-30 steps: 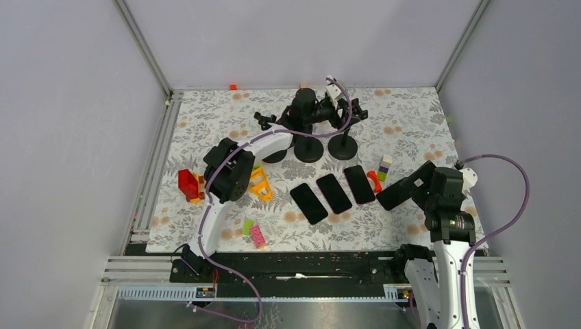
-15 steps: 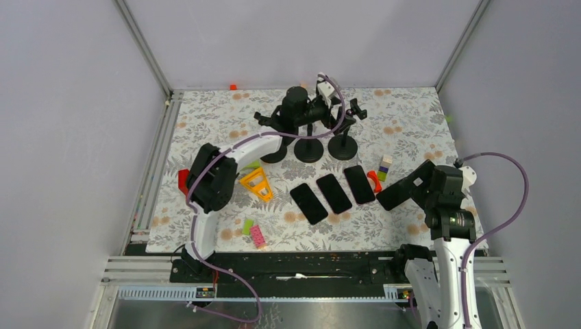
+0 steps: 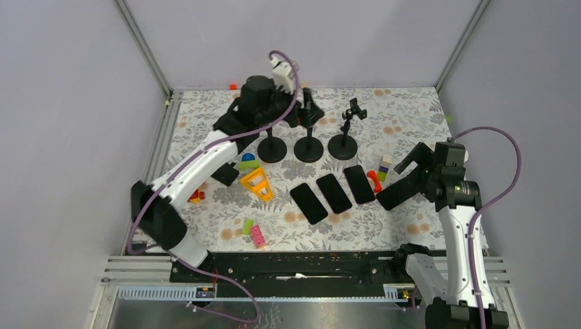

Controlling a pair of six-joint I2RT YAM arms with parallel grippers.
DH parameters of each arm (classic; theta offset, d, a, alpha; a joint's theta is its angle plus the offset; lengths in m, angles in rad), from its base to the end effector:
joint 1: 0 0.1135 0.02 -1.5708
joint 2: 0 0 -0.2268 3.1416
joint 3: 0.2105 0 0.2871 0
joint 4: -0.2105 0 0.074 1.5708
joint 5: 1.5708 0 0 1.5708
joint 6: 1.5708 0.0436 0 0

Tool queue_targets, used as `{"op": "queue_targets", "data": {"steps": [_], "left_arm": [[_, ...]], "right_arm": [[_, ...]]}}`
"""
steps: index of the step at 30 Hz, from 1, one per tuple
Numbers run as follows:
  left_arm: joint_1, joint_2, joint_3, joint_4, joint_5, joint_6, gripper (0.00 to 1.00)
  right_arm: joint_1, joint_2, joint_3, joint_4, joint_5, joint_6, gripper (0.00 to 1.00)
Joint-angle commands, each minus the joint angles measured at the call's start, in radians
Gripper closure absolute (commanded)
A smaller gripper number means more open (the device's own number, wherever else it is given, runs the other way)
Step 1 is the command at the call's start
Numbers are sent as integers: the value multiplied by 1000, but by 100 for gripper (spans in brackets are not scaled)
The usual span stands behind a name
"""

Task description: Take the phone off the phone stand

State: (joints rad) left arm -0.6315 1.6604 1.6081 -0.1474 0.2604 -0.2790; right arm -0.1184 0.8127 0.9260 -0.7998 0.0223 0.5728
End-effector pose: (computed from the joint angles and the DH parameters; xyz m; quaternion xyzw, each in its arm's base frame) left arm 0.3466 -0.2674 0.3616 0.2155 0.7412 -0.3663 0.5196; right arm 0.2255 -0.0278 0.2950 0.3107 0.8487 0.0866 0.4191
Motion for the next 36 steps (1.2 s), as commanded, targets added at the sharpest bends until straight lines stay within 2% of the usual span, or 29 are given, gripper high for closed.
{"op": "queue_targets", "data": {"steps": [1, 5, 9, 13, 18, 26, 36], "left_arm": [[66, -226, -213, -137, -47, -112, 1], [78, -366, -337, -255, -197, -97, 1], [85, -465, -443, -346, -336, -93, 1], [90, -590, -574, -355, -387, -129, 1], [92, -777, -755, -310, -430, -209, 1], [92, -957, -926, -276, -499, -287, 1], [92, -1017, -962, -269, -533, -276, 1]], "right_arm": [[0, 58, 48, -50, -100, -33, 0], [45, 101, 49, -27, -90, -22, 0], [202, 147, 80, -12, 26, 9, 1], [349, 185, 114, 15, 93, 48, 1], [452, 197, 124, 39, 113, 45, 0], [492, 98, 26, 80, 109, 7, 0], [491, -141, -148, 220, 204, -40, 0]]}}
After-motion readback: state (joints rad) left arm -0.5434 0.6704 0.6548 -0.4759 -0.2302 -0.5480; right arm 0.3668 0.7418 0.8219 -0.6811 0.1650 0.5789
